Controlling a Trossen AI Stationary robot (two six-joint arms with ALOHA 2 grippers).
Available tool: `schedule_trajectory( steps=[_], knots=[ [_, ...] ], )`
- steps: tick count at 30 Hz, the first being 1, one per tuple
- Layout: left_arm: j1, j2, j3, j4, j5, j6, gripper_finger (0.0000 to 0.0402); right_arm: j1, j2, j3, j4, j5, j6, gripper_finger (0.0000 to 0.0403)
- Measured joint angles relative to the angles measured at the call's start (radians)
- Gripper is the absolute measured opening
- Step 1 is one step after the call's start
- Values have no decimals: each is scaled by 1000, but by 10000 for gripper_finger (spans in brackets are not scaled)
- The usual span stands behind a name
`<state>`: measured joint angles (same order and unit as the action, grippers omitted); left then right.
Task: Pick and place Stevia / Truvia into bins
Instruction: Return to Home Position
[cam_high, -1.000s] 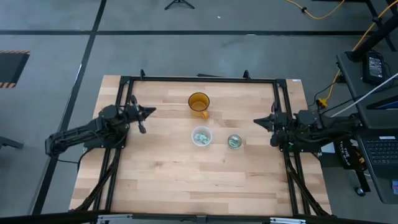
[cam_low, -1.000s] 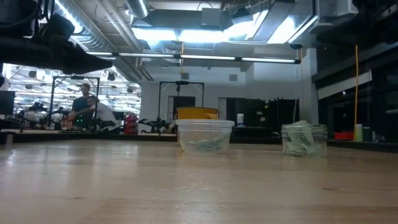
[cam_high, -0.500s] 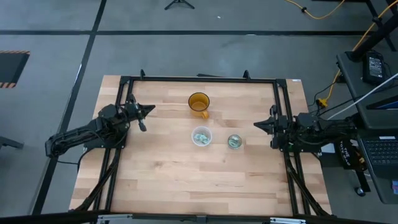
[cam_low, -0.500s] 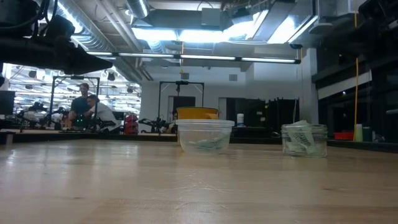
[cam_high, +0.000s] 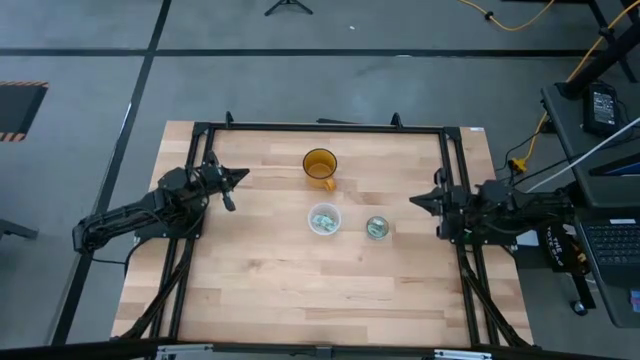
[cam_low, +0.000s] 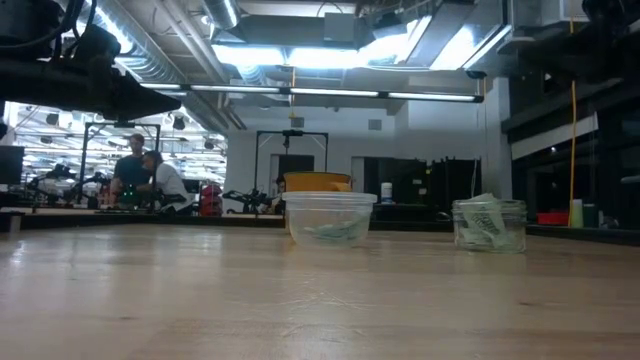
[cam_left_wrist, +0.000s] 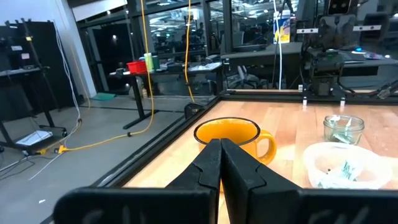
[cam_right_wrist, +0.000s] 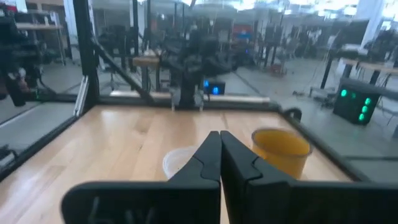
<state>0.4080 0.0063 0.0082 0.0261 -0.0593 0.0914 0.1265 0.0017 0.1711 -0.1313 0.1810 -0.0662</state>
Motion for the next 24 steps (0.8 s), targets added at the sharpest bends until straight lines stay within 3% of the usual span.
schedule_trajectory(
  steps=[14, 24],
  knots=[
    [0, 0, 0, 0, 0, 0, 6, 0, 1, 0, 20, 1, -23, 16],
    [0, 0, 0, 0, 0, 0, 6, 0, 1, -152, 271, 1, -96, 10]
  ],
)
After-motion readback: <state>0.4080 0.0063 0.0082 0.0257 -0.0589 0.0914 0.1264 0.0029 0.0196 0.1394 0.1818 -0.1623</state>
